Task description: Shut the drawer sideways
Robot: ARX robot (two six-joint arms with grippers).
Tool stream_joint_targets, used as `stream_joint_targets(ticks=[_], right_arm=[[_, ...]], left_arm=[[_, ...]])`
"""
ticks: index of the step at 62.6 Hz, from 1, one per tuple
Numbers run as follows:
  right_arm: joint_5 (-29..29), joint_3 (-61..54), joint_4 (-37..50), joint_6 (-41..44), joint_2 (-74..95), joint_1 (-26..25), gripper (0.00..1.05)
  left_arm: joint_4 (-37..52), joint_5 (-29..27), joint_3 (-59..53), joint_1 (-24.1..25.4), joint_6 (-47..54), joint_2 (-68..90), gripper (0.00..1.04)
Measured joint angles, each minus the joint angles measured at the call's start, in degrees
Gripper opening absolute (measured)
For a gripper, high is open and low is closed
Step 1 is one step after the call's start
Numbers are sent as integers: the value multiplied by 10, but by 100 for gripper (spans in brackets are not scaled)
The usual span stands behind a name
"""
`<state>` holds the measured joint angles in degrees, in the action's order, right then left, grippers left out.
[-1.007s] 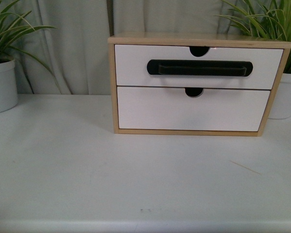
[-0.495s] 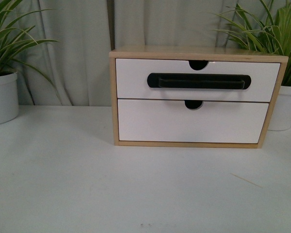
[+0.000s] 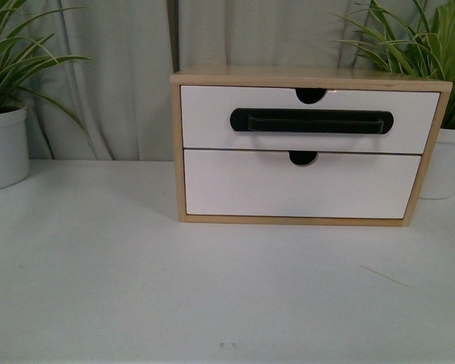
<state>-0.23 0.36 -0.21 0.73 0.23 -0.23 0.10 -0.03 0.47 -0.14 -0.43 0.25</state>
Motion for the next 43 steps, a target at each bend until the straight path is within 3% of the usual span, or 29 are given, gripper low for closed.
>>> stream_joint_targets(ticks=[7, 10, 43], right_arm=[[0, 0, 0, 0, 0, 0, 89], [0, 0, 0, 0, 0, 0, 97], [0, 0, 0, -1, 0, 0, 96]], left_arm=[[0, 0, 0, 0, 0, 0, 100], [0, 0, 0, 0, 1, 0, 99], [0, 0, 0, 0, 1, 0, 99]])
